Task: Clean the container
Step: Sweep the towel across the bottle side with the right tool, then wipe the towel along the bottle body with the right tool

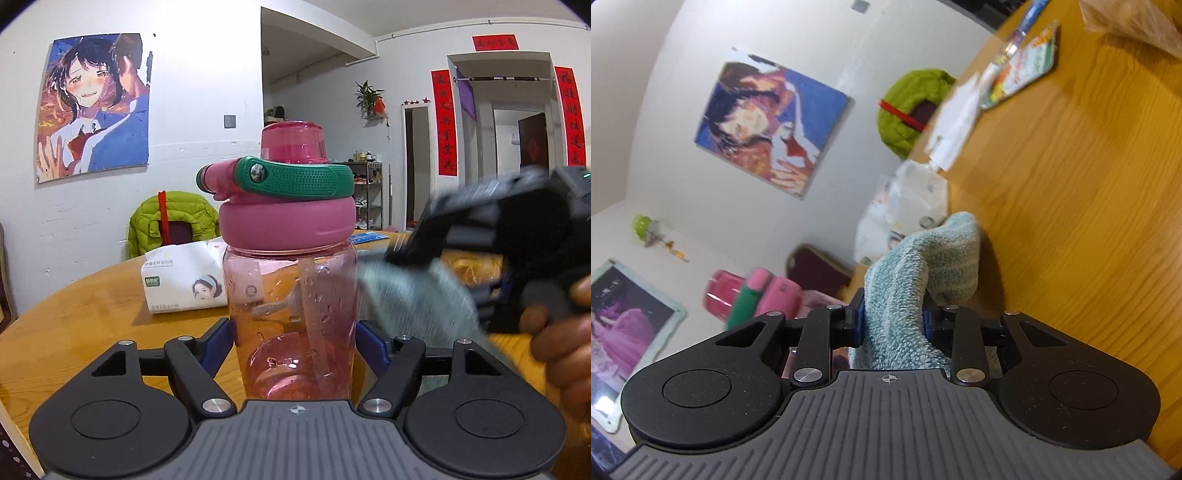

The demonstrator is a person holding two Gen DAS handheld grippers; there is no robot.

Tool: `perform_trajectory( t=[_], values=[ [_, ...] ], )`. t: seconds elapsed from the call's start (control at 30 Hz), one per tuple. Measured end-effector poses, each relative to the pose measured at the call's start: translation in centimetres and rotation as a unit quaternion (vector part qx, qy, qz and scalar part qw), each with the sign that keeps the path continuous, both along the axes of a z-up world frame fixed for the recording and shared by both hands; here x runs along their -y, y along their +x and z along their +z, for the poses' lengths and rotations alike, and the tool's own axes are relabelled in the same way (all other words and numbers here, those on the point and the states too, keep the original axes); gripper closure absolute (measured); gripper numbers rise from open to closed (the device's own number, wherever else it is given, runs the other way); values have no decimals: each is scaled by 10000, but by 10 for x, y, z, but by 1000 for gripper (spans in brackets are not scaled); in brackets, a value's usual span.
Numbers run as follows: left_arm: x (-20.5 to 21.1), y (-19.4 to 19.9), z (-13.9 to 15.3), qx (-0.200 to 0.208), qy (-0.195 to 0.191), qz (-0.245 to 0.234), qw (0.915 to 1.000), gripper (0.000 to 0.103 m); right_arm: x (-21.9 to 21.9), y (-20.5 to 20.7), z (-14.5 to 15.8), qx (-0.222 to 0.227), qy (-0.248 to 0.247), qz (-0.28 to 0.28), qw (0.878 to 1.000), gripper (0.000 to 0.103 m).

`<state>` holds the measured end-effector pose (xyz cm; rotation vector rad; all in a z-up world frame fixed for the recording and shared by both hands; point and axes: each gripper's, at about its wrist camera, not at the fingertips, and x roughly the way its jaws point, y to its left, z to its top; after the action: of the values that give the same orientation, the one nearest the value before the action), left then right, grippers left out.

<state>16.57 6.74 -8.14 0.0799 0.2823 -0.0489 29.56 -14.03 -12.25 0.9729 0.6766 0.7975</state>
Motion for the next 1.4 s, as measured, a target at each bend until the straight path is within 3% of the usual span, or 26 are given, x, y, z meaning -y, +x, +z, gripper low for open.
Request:
perform_trajectory(
  t=[0.07, 0.13, 0.17, 0.37, 0.47, 0.53, 0.63, 0.73, 0.87, 1.03, 1.13, 1.17, 1.27, 1.4],
  values=[
    [0, -1, 0, 2, -1, 1, 10000, 33, 9, -2, 0, 139, 986, 226, 9948, 71],
    [1, -1, -1, 4, 5, 5, 10000, 33, 14, -1, -4, 138, 1978, 565, 9785, 71],
    [1, -1, -1, 6, 8, 7, 10000, 33, 13, 0, -4, 114, 2053, 627, 9766, 71],
    [1, -2, -1, 8, -12, 19, 10000, 32, -4, 8, -22, -694, 969, 510, 9916, 69],
    [3, -3, -1, 16, 29, 20, 10000, 32, -11, 15, -30, -1169, -71, 371, 9924, 68],
    [3, -4, -1, 15, 19, 16, 10000, 32, -16, 17, -32, -1238, -599, 320, 9900, 68],
    [2, -5, 1, 12, 16, 16, 10000, 32, -12, 13, -24, -892, -454, 276, 9946, 68],
    [3, -3, -1, 16, 37, 21, 10000, 32, 2, 6, -11, -257, 565, 307, 9976, 69],
    [3, -5, 0, 13, 32, 24, 10000, 32, 8, 2, -3, 87, 1351, 566, 9892, 69],
    [4, -5, 0, 10, 59, 32, 10000, 32, -2, 13, -22, -701, 646, 450, 9944, 68],
    [5, -6, 0, 7, 45, 51, 10000, 32, -12, 19, -29, -1120, -302, 362, 9926, 68],
    [5, -6, 1, 8, 31, 78, 10000, 32, -14, 20, -30, -1115, -446, 341, 9922, 68],
    [8, -13, 3, -38, -172, 200, 9996, 19, -15, 19, -27, -944, -523, 322, 9936, 68],
    [20, -25, 6, 42, -122, 399, 9991, 16, -12, 11, -15, -364, -436, 91, 9983, 68]
  ],
)
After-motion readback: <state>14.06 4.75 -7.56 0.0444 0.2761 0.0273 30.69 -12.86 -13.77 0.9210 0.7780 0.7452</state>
